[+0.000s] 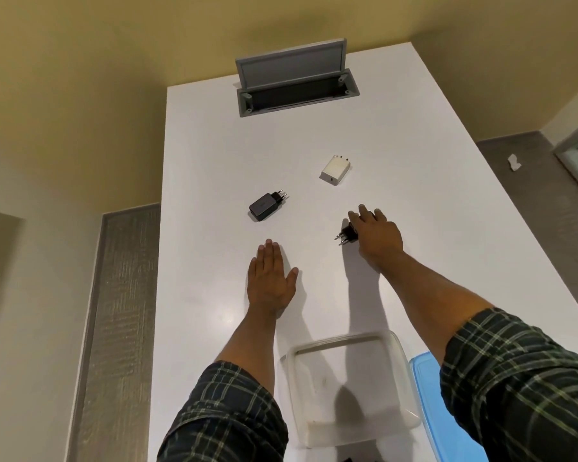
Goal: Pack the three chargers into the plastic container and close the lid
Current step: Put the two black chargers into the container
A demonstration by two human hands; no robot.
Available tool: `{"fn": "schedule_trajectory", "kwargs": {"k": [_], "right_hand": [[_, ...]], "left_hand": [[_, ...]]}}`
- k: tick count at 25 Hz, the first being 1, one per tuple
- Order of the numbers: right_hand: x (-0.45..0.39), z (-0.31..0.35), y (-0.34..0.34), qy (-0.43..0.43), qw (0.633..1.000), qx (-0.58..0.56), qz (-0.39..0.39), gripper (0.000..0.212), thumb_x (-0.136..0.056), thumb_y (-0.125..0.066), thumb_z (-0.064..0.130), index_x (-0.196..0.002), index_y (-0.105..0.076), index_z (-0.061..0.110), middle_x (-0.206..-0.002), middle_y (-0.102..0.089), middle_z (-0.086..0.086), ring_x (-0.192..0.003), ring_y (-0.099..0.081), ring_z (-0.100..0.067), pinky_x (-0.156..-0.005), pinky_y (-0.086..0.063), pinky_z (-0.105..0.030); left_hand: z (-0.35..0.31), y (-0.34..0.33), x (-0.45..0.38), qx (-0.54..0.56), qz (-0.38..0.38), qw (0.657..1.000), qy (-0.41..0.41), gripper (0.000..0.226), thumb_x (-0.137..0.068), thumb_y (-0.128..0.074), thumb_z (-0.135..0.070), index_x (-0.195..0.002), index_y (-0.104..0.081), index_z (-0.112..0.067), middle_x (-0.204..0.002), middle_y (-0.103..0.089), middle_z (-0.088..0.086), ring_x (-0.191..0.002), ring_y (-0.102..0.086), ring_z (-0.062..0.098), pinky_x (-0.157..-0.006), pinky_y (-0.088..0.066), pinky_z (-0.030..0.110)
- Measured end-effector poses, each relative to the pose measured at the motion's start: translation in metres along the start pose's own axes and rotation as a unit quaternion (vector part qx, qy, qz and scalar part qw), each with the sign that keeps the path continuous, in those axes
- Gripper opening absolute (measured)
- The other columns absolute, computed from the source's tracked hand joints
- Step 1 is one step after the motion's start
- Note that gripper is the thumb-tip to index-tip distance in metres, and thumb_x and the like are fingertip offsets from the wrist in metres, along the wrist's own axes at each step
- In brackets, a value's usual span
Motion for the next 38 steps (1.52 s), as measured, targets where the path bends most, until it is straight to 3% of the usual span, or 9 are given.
{"fn": "schedule_trajectory", "kwargs": {"k": [5, 13, 17, 20, 22, 26, 31, 38], "right_hand": [[-0.014, -0.003, -0.009, -0.045, 0.997, -0.057, -0.019, 0.052, -0.087, -0.053, 0.001, -0.137, -0.049, 0.017, -0.143, -0.043, -0.007, -0.122, -0.043, -0.037, -0.082, -0.053, -0.042], [-0.024, 0.000, -0.025, -0.026, 0.999, -0.001, -0.022, 0.048, -0.087, -0.053, 0.001, -0.132, -0.050, 0.015, -0.124, -0.052, -0.009, -0.102, -0.050, -0.034, -0.064, -0.049, -0.038], [-0.019, 0.007, -0.044, -0.036, 0.998, -0.045, -0.003, 0.033, -0.095, -0.056, 0.017, -0.128, -0.050, 0.013, -0.120, -0.054, -0.011, -0.096, -0.054, -0.037, -0.070, -0.055, -0.043], [-0.008, 0.015, -0.053, -0.042, 0.997, -0.063, -0.022, 0.035, -0.098, -0.054, 0.034, -0.125, -0.051, 0.013, -0.116, -0.057, -0.010, -0.089, -0.059, -0.036, -0.067, -0.053, -0.041], [0.000, 0.024, -0.055, -0.018, 0.998, -0.040, -0.048, 0.039, -0.096, -0.056, 0.040, -0.123, -0.054, 0.013, -0.110, -0.061, -0.010, -0.084, -0.061, -0.035, -0.064, -0.050, -0.039], [0.015, 0.036, -0.041, 0.010, 0.988, -0.070, -0.140, 0.041, -0.091, -0.057, 0.055, -0.097, -0.060, 0.014, -0.083, -0.065, -0.004, -0.073, -0.059, -0.028, -0.062, -0.044, -0.038], [0.053, 0.042, -0.035, 0.014, 0.965, -0.165, -0.201, 0.045, -0.086, -0.059, 0.062, -0.091, -0.063, 0.018, -0.077, -0.064, 0.003, -0.073, -0.058, -0.022, -0.066, -0.046, -0.035], [0.120, 0.072, -0.035, 0.063, 0.956, -0.257, -0.130, 0.046, -0.068, -0.068, 0.066, -0.074, -0.057, 0.021, -0.064, -0.057, 0.008, -0.071, -0.052, -0.013, -0.056, -0.047, -0.028]], "left_hand": [[0.001, -0.017, -0.010, 0.033, 0.015, 0.999, -0.014, 0.075, -0.107, -0.029, -0.048, -0.163, 0.006, -0.012, -0.171, 0.014, 0.005, -0.159, 0.009, 0.024, -0.130, -0.005, 0.041], [0.013, -0.036, -0.023, 0.021, 0.011, 1.000, -0.021, 0.073, -0.107, -0.025, -0.050, -0.163, 0.004, -0.013, -0.171, 0.011, 0.005, -0.159, 0.009, 0.024, -0.130, -0.004, 0.039], [0.027, -0.049, -0.022, 0.023, 0.048, 0.998, -0.027, 0.068, -0.108, -0.022, -0.046, -0.163, 0.004, -0.016, -0.171, 0.011, 0.000, -0.159, 0.007, 0.019, -0.130, -0.003, 0.037], [0.041, -0.059, -0.009, 0.006, 0.049, 0.999, -0.001, 0.067, -0.109, -0.021, -0.045, -0.163, 0.003, -0.016, -0.171, 0.009, 0.000, -0.160, 0.003, 0.017, -0.130, -0.003, 0.036], [0.052, -0.066, 0.008, 0.000, 0.035, 0.999, 0.035, 0.067, -0.109, -0.021, -0.045, -0.163, 0.003, -0.015, -0.172, 0.007, 0.001, -0.160, 0.003, 0.017, -0.130, -0.003, 0.036], [0.065, -0.072, 0.038, 0.008, 0.014, 0.998, 0.053, 0.066, -0.109, -0.023, -0.045, -0.163, -0.001, -0.015, -0.172, 0.004, 0.002, -0.160, 0.000, 0.017, -0.130, -0.004, 0.035], [0.073, -0.073, 0.073, 0.010, 0.019, 0.997, 0.072, 0.069, -0.108, -0.024, -0.047, -0.163, 0.001, -0.016, -0.172, 0.005, 0.001, -0.160, 0.001, 0.017, -0.130, -0.005, 0.036], [0.077, -0.058, 0.132, 0.005, -0.020, 0.996, 0.085, 0.070, -0.107, -0.030, -0.045, -0.163, -0.003, -0.013, -0.171, 0.006, 0.005, -0.160, -0.001, 0.020, -0.129, -0.007, 0.036]]}}
Point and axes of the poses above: each hand's wrist, its own x-axis away from the middle knuckle, its own y-axis out of the back of the hand, z = x × y, the point moved 4 cm from there along -x, towards the middle knuckle
